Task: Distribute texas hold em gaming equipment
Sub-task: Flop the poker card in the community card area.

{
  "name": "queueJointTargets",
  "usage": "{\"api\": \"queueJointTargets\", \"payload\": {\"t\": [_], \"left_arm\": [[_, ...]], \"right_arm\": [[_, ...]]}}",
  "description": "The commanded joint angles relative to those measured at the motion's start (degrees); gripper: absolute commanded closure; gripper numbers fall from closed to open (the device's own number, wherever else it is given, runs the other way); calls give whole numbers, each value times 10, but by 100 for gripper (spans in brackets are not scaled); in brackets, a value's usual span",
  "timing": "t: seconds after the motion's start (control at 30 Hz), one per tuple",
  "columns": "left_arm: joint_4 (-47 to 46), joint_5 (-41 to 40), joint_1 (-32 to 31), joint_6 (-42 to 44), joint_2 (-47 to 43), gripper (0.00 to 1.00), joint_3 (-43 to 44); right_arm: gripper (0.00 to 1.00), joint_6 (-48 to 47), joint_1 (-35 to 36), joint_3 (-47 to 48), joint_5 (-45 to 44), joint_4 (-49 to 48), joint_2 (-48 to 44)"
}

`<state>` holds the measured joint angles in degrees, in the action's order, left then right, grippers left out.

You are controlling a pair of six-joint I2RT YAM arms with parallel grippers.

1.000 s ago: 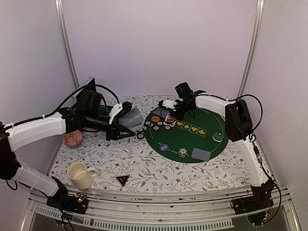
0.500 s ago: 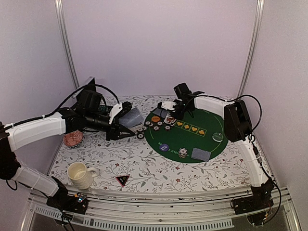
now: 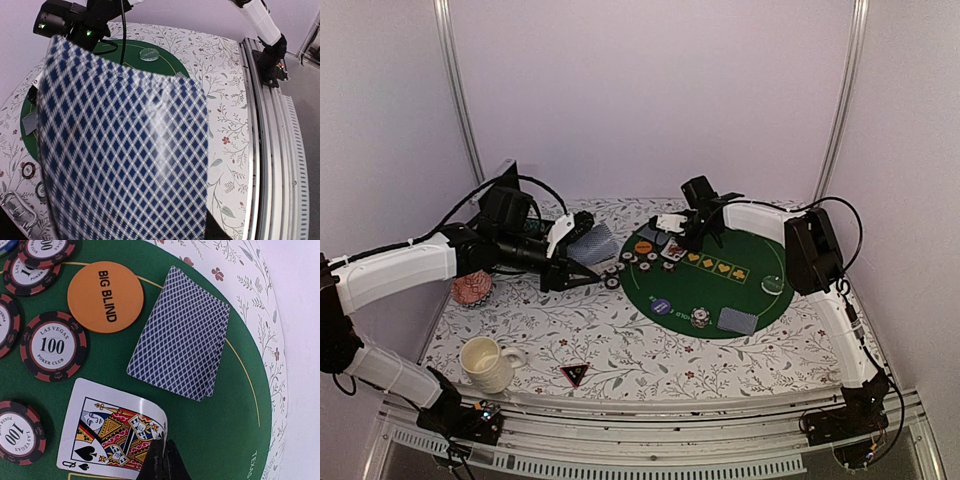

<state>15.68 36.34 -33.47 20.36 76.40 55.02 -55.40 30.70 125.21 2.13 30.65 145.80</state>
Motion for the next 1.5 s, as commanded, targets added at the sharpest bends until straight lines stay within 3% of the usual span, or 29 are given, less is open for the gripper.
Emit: {"api": "queueJointTargets", "payload": {"t": [0.0, 0.27, 0.4, 0.73, 0.93, 1.0, 1.13, 1.27, 1.37, 1.47], "left_arm": [[-13, 0, 2, 6, -15, 81, -4], [-13, -1, 2, 6, -14, 81, -4], [-13, -1, 2, 7, -16, 81, -4], [-13, -1, 2, 7, -19, 81, -4], [-14, -1, 2, 8, -18, 81, -4], [-14, -2, 2, 9, -18, 81, -5], [-13, -4, 2, 14, -19, 81, -6], [-13, -14, 2, 15, -16, 81, -7], [-13, -16, 2, 15, -14, 81, -6], [-12, -22, 2, 16, -9, 81, -5]], "right_arm": [[99, -6, 2, -10, -1, -4, 25], [95, -5, 3, -12, -2, -8, 27], [70, -6, 5, -26, -14, -20, 20], [47, 3, 6, -38, -58, -58, -5], [17, 55, 7, -59, -54, -105, -73], [1, 101, 8, -84, -56, -133, -119], [1, 234, 10, -120, 6, -148, -226], [1, 420, 12, -187, 179, -167, -339], [1, 572, 34, -258, 288, -224, -390], [1, 643, 84, -290, 315, -235, -406]]}}
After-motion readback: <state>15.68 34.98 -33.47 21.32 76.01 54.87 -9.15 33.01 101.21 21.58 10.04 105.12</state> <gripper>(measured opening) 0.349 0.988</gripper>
